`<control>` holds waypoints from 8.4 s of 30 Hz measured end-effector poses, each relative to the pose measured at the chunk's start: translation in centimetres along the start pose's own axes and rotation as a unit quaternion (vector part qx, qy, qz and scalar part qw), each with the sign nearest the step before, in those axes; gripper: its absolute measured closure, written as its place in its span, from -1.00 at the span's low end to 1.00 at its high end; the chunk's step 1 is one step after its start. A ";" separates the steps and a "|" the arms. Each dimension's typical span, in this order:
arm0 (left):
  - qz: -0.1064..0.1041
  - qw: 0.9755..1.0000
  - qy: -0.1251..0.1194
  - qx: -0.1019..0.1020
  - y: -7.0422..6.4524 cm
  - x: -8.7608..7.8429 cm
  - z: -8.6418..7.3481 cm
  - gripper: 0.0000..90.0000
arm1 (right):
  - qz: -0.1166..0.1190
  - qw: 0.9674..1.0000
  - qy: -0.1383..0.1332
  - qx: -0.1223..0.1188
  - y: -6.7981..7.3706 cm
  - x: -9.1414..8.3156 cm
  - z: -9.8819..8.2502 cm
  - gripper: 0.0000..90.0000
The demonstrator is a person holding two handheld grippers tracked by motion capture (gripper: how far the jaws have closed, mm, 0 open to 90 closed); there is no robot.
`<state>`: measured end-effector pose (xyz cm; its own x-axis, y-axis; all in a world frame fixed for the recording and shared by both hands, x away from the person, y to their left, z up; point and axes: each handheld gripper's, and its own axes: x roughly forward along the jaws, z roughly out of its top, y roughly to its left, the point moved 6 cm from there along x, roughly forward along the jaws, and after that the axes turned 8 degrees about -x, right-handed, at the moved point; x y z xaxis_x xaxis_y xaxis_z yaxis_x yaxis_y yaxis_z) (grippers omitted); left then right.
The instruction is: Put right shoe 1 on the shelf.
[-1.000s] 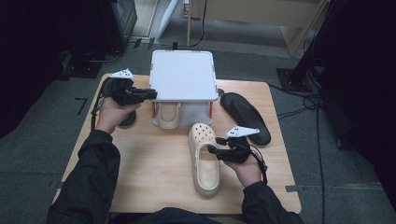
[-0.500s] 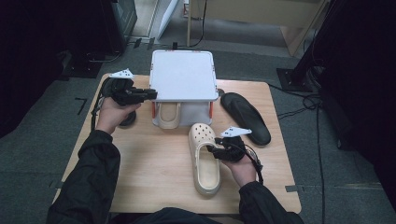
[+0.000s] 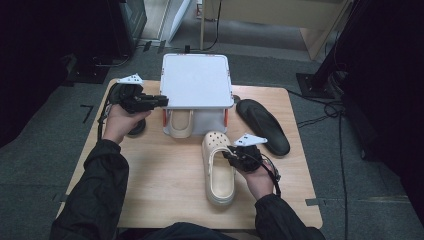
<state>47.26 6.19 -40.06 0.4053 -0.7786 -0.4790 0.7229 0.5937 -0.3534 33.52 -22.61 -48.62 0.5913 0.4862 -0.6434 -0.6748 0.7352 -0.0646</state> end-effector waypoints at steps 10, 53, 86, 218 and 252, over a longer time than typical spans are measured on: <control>-0.002 1.000 -0.002 -0.003 0.0 0.0 0.0 0.72 | -0.006 1.000 -0.019 0.013 -0.8 -1.1 1.2 0.68; -0.006 1.000 0.000 -0.009 0.0 0.0 0.0 0.73 | -0.070 0.997 -0.004 -0.030 -5.3 6.0 7.5 0.67; -0.003 1.000 0.001 -0.014 0.0 0.0 0.0 0.73 | 0.019 0.999 -0.035 0.016 -1.9 2.3 4.5 0.24; 0.002 1.000 0.015 -0.027 -0.2 0.0 0.1 0.77 | 0.048 0.999 -0.008 -0.007 -1.2 8.5 3.5 0.61; 0.019 0.999 0.003 -0.033 -1.2 -3.7 0.5 0.02 | 0.108 0.994 -0.028 0.015 -0.8 2.9 0.1 -0.05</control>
<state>45.21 8.28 -37.48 0.4286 -0.7544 -0.4973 0.6680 0.6351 -0.3878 35.84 -21.76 -50.42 0.4593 0.6590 -0.5957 -0.7750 0.6249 0.0938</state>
